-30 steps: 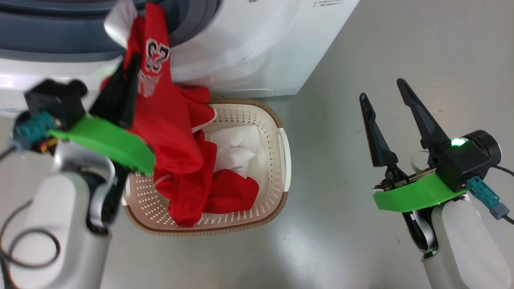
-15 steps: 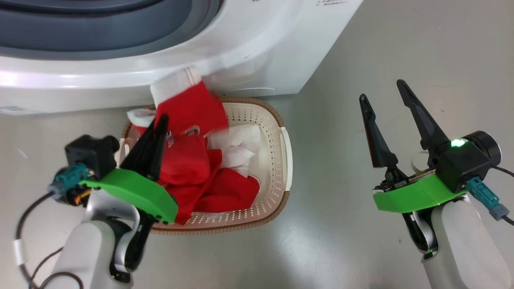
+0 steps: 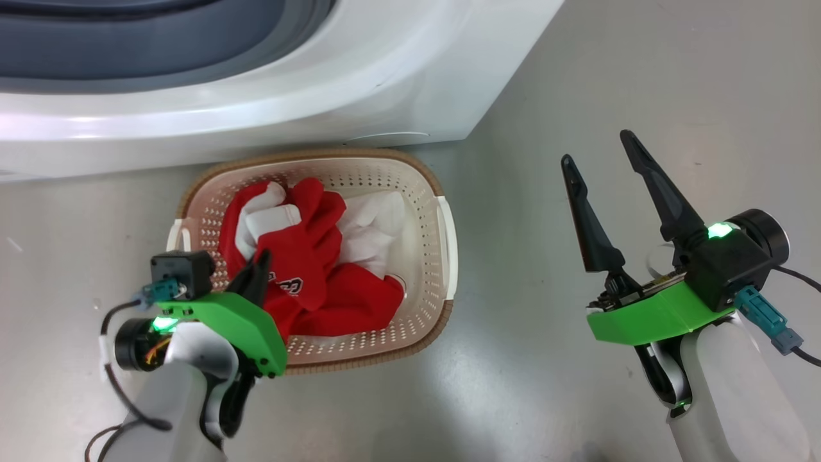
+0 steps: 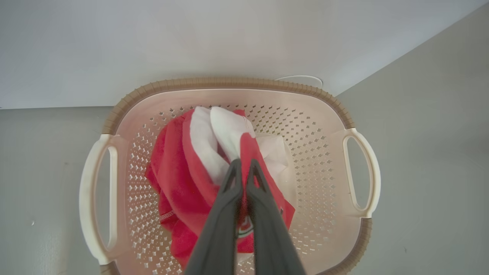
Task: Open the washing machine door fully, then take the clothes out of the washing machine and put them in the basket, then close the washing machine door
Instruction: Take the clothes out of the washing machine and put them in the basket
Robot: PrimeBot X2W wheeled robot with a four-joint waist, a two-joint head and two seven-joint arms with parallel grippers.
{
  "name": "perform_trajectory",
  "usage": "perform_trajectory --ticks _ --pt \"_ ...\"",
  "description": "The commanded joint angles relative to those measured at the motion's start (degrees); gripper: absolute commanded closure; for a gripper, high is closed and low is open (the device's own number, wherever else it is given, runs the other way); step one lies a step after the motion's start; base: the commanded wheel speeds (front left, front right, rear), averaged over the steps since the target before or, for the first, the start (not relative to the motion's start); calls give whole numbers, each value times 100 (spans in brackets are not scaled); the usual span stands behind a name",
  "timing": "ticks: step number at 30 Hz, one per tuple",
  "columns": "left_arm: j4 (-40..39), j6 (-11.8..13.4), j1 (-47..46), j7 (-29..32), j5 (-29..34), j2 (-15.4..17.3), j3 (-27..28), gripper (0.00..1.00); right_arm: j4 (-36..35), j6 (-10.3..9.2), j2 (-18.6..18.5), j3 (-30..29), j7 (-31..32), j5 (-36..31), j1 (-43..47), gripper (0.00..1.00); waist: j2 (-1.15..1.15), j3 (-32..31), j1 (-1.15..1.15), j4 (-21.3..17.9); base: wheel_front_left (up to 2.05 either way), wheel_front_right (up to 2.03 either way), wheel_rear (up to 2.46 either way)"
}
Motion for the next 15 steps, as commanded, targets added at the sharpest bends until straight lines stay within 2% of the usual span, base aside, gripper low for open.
perform_trajectory --ticks 1,2,15 --pt "205 -14 -151 -167 6 92 176 100 -133 20 19 142 -36 37 41 0 0 19 0 -38 0 0 0" --pt "205 -14 -151 -167 6 92 176 100 -133 20 19 142 -36 37 41 0 0 19 0 -38 0 0 0" --pt "3130 -213 -1102 -1105 -217 -189 263 100 -66 20 19 343 -36 196 -25 0 0 64 0 -187 0 0 0"
